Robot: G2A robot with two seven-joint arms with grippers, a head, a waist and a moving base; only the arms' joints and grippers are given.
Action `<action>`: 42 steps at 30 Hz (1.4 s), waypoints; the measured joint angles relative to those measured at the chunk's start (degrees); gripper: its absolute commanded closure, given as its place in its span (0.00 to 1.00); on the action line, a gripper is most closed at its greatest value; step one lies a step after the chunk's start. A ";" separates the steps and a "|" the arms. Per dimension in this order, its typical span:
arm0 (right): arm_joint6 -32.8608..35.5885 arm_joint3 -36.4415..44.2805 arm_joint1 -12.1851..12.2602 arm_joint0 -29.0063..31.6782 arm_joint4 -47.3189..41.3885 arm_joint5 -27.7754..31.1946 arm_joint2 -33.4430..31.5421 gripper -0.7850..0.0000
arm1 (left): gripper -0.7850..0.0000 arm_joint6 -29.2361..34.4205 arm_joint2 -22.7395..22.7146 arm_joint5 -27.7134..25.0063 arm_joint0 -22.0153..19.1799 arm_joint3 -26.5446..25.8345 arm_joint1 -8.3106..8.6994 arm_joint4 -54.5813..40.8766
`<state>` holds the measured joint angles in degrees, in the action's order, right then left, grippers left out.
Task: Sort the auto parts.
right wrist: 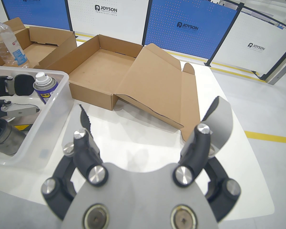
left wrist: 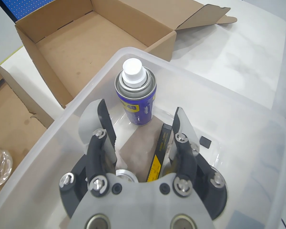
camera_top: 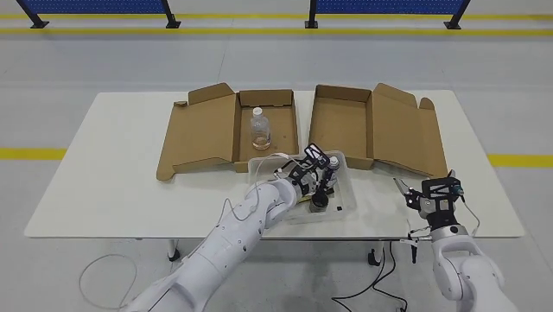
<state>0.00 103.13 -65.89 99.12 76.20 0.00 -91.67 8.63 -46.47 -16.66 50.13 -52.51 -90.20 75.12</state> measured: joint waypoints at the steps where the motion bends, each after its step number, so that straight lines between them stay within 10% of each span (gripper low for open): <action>1: 0.00 0.00 0.00 0.00 0.00 0.00 0.00 0.00 | 0.38 0.01 -0.17 -0.05 0.11 -0.39 0.05 -0.06; 14: 0.00 0.00 0.00 0.00 0.00 0.00 0.00 0.00 | 0.40 4.35 -8.45 -5.14 6.58 -14.52 4.01 2.76; 27: 0.00 0.00 0.00 0.00 0.00 0.00 0.00 0.00 | 0.42 25.74 -14.25 -12.01 16.99 -34.86 7.67 5.11; 42: 0.00 0.00 0.00 0.00 0.00 0.00 0.00 0.00 | 0.37 31.00 -9.47 -7.57 12.87 -30.00 6.75 1.82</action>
<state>0.00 103.13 -65.89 99.12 76.20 0.00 -91.67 39.63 -55.94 -24.23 63.00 -82.51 -83.45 76.94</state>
